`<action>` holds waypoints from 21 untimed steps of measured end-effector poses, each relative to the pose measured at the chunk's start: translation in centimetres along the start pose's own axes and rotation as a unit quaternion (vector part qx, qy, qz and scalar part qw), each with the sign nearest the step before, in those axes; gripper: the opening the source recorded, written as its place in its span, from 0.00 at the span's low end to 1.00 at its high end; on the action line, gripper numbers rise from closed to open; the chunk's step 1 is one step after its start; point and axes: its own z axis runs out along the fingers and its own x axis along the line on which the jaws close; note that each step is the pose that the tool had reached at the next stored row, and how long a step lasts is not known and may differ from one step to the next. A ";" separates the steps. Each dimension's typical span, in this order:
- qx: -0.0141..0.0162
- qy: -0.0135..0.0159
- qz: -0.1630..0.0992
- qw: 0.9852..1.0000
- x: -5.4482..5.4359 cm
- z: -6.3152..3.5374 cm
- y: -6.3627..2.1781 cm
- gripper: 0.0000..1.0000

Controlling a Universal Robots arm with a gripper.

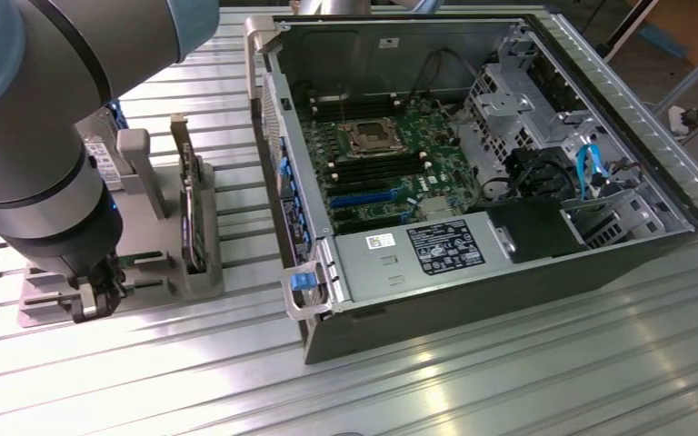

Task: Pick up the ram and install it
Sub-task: 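Pick up the ram and move it above insertion slot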

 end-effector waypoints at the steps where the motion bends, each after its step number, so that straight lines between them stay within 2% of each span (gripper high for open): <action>1: 0.000 0.000 0.000 1.000 0.0 0.02 -0.01 0.24; 21: 0.000 0.000 0.000 1.000 -0.3 0.49 -0.04 0.24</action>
